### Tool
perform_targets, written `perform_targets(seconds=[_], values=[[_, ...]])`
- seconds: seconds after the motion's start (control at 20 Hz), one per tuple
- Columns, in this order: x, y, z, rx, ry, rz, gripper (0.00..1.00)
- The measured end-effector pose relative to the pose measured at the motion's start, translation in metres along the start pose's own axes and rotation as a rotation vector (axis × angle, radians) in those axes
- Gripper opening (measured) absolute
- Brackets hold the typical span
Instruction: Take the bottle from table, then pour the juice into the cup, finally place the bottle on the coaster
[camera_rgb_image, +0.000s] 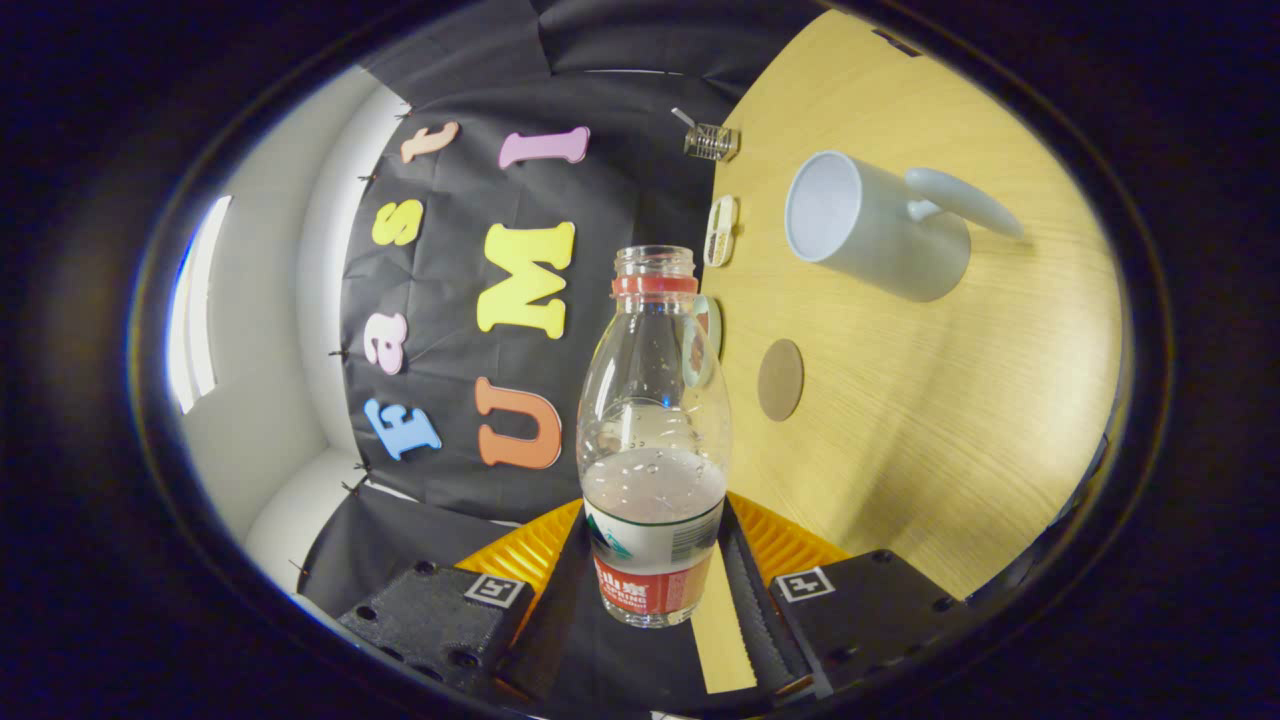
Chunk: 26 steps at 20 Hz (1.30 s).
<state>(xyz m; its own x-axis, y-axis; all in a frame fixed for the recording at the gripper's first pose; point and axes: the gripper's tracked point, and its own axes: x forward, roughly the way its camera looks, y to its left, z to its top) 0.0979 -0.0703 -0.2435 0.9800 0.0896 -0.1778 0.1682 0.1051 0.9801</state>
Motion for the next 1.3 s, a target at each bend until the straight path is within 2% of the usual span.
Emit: perform_targets(seconds=[0.35, 0.45, 0.75, 1.3], values=[[0.006, 0.018, 0.013, 0.165, -0.031, 0.022, 0.76], [0.008, 0.018, 0.014, 0.183, -0.032, 0.003, 0.76], [0.01, 0.024, 0.021, 0.237, -0.041, 0.012, 0.76], [0.018, 0.03, 0.028, 0.268, -0.054, 0.016, 0.76]])
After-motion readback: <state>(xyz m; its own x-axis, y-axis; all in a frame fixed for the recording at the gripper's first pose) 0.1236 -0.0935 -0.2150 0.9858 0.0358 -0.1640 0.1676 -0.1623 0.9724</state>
